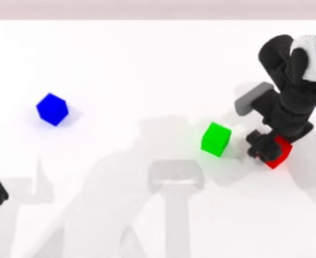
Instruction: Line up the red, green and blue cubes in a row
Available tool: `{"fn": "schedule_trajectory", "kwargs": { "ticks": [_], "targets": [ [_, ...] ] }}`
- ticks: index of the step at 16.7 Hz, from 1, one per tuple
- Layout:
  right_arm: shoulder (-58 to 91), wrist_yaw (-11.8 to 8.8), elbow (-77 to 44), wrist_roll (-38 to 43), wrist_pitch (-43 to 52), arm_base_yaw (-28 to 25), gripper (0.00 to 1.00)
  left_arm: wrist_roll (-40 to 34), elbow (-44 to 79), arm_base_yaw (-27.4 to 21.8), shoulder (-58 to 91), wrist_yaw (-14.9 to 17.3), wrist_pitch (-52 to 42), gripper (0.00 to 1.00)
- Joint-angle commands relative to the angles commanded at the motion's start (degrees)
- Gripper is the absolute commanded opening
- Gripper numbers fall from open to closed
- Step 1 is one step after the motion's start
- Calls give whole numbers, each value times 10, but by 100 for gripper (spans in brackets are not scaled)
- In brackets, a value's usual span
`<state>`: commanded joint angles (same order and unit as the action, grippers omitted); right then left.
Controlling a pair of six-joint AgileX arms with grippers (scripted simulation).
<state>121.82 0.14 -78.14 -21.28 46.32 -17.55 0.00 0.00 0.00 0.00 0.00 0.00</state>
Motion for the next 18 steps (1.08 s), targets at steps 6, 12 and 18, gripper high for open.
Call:
{"fn": "schedule_trajectory", "kwargs": {
  "ticks": [6, 12, 18],
  "targets": [
    [0, 0, 0, 0, 0, 0, 0, 0, 0, 0, 0, 0, 0, 100],
    [-34, -7, -35, 4, 51, -1, 0, 0, 0, 0, 0, 0, 0, 100],
    [-73, -7, -95, 3, 152, -4, 0, 0, 0, 0, 0, 0, 0, 100]
  ]
}}
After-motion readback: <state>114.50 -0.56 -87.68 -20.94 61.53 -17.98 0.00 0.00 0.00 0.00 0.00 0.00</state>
